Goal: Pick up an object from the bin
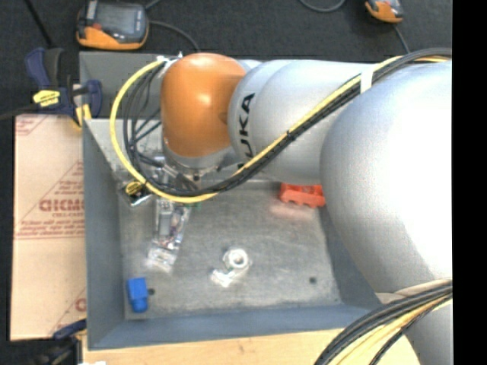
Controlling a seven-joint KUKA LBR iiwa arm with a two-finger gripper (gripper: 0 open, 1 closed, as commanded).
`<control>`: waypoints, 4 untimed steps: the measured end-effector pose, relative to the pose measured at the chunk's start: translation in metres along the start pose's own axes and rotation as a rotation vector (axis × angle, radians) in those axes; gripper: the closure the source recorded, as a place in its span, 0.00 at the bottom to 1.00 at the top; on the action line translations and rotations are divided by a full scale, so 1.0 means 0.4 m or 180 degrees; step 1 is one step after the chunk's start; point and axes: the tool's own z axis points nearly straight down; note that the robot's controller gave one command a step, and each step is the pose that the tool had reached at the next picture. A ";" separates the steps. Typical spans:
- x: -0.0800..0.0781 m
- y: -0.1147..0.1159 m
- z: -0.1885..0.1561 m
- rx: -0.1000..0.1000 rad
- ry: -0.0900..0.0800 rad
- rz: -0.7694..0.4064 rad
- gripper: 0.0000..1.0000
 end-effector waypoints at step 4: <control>0.258 -0.150 0.131 -0.0001 -0.0014 -0.1176 0.00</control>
Offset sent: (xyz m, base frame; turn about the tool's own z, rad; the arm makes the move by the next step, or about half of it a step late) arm -0.0609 -0.0335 -0.0878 -0.3816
